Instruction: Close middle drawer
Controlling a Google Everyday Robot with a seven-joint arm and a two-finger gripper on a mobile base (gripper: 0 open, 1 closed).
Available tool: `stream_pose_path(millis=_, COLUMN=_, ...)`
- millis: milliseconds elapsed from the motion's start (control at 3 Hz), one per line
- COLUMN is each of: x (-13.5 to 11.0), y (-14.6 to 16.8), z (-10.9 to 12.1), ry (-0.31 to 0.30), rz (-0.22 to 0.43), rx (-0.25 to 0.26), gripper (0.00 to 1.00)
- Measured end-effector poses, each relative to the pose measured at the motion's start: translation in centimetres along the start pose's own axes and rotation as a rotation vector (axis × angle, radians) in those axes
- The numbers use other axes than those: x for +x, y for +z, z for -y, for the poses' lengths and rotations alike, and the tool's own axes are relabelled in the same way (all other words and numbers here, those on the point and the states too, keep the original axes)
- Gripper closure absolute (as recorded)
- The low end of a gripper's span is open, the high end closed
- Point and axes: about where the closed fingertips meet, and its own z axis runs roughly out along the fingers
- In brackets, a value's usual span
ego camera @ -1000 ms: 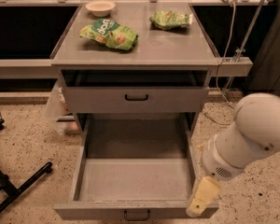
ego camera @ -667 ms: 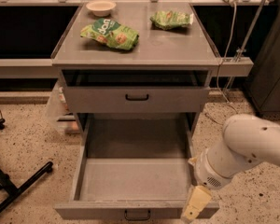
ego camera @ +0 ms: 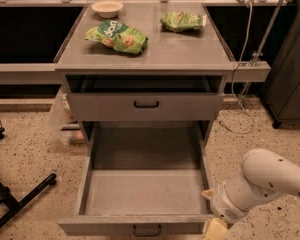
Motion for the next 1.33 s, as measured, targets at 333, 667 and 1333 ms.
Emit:
stream_pose_path(millis=333, x=0.0, y=0.0, z=0.0, ry=0.0, rz=0.0, rx=0.0, gripper=0.0)
stream_pose_path(millis=667, x=1.5, y=2.6, z=-0.6, ry=0.014, rz=-0.009, rx=-0.036, gripper=0.0)
stream_pose_path(millis=1333, x=6.1, y=9.1, z=-2.0, ry=0.051, rz=0.008, rx=-0.125, gripper=0.0)
